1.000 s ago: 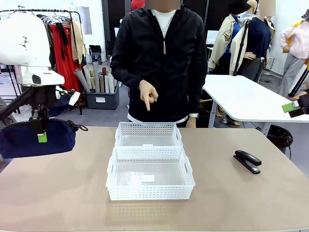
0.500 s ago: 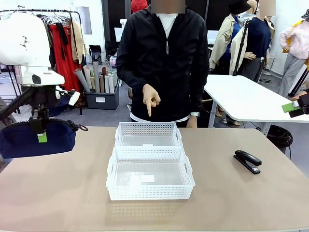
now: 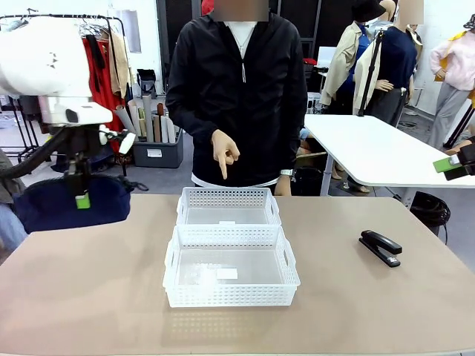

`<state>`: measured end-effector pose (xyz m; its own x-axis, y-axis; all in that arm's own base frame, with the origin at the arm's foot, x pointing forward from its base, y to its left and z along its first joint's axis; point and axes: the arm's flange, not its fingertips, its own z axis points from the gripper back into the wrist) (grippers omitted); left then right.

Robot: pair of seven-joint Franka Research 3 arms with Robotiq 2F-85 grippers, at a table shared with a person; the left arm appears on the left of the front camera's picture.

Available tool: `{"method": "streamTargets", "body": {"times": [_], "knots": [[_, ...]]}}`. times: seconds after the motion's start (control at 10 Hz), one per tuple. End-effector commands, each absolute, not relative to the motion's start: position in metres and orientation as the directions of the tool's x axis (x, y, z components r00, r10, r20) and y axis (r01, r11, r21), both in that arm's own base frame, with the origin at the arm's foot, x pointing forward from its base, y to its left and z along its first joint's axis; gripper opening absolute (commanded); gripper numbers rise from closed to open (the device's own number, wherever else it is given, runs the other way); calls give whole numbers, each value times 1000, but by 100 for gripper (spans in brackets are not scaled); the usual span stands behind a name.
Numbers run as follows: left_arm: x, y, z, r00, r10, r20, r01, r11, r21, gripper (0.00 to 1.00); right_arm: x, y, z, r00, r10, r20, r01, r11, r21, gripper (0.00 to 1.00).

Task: Distribute items into two baskets.
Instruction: Place the picked Pencil pouch into the Organizing basket as instructed by the person.

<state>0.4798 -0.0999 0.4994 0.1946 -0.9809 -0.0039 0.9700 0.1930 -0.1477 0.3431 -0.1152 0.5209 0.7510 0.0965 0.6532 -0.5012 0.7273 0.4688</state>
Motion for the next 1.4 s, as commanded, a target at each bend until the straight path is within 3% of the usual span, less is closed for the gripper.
{"method": "streamTargets", "body": {"times": [0.0,0.4,1.3], "knots": [[506,-122,508,195,-981,10,974,192,-123,0,344,-116,521,740,105,664,-515,723,460,100],[534,-179,513,144,-989,-35,985,147,-95,0,344,-116,521,740,105,664,-515,723,460,100],[575,-274,512,52,-999,7,994,51,-96,0,344,-116,521,740,105,664,-515,723,460,100]]}}
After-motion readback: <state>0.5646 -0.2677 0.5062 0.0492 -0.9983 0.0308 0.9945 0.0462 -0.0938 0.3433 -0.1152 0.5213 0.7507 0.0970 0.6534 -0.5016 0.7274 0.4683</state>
